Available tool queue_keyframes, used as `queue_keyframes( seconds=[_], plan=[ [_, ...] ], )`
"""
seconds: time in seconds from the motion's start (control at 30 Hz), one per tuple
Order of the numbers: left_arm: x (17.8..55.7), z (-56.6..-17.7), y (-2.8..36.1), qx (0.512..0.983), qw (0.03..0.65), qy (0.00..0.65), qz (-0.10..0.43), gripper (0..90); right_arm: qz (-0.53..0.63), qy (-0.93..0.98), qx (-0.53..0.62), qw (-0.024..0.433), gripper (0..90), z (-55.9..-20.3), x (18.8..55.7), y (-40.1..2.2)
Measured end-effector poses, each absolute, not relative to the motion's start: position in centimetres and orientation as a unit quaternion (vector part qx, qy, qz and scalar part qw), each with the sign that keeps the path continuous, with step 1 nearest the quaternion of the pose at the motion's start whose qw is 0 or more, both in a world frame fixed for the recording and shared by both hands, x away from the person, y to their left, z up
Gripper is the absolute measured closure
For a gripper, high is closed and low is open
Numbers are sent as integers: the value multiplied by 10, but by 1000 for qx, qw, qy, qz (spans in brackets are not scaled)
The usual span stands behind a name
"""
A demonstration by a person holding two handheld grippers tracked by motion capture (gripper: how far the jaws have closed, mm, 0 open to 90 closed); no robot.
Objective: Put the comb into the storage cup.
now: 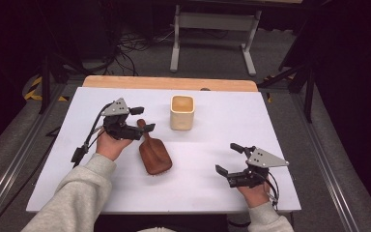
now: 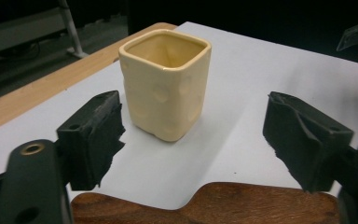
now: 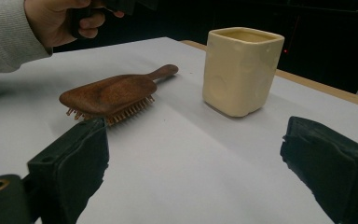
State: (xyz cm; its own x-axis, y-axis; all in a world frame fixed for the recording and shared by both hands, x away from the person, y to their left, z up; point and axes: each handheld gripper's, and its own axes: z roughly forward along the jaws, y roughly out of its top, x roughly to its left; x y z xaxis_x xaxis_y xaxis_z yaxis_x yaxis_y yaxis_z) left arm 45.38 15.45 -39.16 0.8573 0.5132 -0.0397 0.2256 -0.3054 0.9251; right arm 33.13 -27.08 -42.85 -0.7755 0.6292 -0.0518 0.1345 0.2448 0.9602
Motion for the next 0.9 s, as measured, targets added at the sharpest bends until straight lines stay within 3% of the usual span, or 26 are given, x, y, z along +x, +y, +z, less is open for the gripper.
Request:
queue_keyframes(
  seconds=[0.13, 0.43, 0.9],
  plan=[
    [458, -393, 155, 803, 537, 227, 123, 318, 560, 758, 252, 221, 75, -428, 331, -271],
    [466, -397, 151, 843, 477, 211, 131, 883, 561, 758, 250, 220, 76, -429, 331, -271],
    [485, -407, 131, 910, 341, 203, 117, 900, 559, 760, 249, 217, 76, -429, 331, -270]
  ],
)
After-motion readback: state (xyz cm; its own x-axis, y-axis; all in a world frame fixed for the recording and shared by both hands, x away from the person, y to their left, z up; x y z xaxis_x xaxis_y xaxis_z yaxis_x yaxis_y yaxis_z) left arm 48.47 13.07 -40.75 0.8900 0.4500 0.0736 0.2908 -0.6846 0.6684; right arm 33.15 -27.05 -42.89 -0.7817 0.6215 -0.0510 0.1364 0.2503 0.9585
